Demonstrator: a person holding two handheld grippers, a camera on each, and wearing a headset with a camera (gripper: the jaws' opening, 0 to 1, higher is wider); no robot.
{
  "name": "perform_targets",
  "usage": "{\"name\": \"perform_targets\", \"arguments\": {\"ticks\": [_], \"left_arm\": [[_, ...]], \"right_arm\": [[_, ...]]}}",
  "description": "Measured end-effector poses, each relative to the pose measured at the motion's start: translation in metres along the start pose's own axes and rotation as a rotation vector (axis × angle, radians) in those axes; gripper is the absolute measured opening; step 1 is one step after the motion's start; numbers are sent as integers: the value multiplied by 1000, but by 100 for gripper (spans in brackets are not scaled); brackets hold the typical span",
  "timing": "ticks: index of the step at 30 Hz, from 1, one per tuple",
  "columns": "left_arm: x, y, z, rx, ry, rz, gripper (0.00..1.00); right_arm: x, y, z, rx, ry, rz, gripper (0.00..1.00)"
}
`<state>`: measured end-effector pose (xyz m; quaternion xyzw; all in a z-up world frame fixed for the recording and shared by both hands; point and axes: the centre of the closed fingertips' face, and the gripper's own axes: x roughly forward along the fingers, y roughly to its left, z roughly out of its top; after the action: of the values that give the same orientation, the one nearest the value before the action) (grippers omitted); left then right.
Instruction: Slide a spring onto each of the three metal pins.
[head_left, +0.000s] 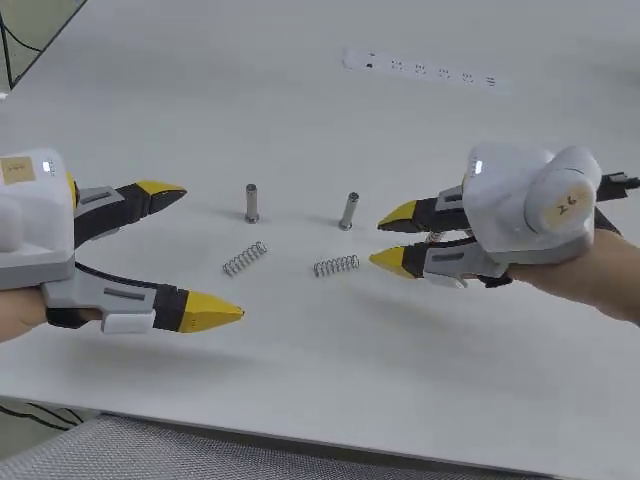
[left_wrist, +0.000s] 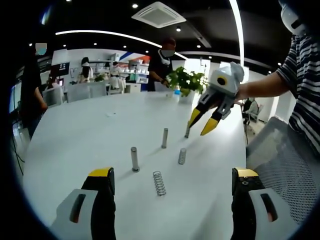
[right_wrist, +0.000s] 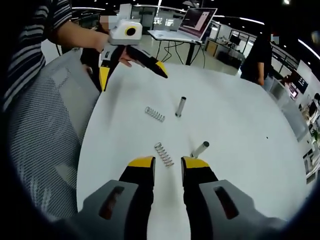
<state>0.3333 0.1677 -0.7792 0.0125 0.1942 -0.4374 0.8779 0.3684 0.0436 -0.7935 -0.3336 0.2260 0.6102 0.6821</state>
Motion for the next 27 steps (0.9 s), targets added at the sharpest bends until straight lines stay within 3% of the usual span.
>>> {"name": "perform_targets", "arguments": {"ticks": [10,21,27], "left_arm": [[0,-3,-4,1,13,-4,97],[0,-2,-4,0,11,-3,97],[0,-3,-4,-1,13,-5,97]], "right_arm": [[21,7,-1,-106,88,105,22],[33,6,-6,-185,159,173,22],[44,3,-15,-189,195,189,21]]}}
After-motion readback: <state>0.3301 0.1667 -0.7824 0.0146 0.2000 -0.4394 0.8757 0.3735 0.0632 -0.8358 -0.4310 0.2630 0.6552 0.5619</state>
